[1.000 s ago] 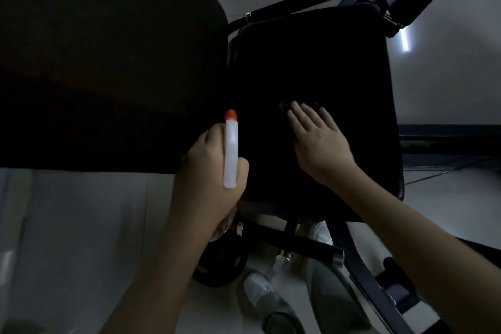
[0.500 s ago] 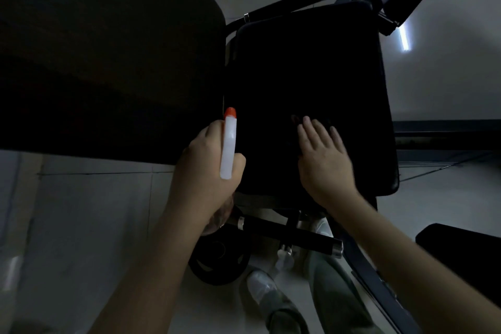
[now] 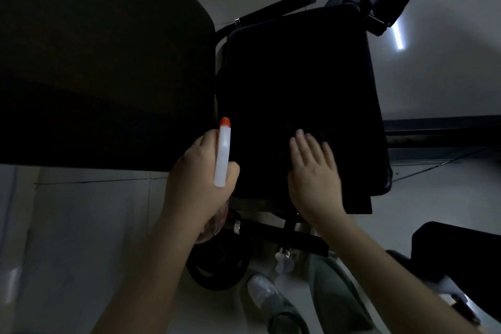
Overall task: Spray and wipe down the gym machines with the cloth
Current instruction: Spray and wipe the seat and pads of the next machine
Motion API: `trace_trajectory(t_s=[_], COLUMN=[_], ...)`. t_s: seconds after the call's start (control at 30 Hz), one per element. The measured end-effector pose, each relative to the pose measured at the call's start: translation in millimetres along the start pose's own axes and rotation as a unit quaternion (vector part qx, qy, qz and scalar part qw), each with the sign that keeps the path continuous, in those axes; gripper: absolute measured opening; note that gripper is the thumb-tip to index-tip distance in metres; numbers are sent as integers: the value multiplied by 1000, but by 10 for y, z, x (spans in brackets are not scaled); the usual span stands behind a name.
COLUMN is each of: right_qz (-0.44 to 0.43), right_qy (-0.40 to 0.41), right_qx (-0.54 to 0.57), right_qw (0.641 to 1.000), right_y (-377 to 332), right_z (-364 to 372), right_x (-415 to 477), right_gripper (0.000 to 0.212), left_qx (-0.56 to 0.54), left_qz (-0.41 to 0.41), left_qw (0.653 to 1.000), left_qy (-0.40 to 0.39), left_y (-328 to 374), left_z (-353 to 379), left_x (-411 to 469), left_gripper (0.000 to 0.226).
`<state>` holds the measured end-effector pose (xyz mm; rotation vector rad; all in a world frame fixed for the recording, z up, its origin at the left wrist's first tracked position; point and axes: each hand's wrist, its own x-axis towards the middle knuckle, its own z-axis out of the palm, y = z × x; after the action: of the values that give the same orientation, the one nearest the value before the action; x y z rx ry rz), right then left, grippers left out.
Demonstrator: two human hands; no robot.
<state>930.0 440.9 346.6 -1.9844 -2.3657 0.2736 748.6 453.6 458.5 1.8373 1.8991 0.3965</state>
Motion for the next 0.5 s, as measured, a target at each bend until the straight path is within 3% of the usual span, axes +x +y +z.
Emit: trace_trajectory(t_s=[0.13, 0.27, 0.37, 0.43, 0.5], right_qz=[-157, -74, 9, -9, -50], right_qy=[-33, 5, 36, 50, 49], right_qx=[-15, -6, 42, 64, 75], right_qw=[987, 997, 998, 997, 995], right_y=[301, 833, 921, 940, 995], right_z=[-64, -240, -280, -270, -284], right_x=[-154, 81, 445, 650, 803], right_gripper=[59, 60, 62, 63, 60], left_qx=[-30, -81, -35, -21, 17], left_qz=[-14, 0, 12, 11, 48], left_qw=[999, 989, 975, 966, 955], left_qy=[-25, -127, -220, -258, -292], left_y=[34, 20, 39, 55, 81], left_z=[-7, 21, 141, 235, 313], left_x=[7, -24, -63, -91, -117], left_gripper=[18, 30, 37, 29, 34])
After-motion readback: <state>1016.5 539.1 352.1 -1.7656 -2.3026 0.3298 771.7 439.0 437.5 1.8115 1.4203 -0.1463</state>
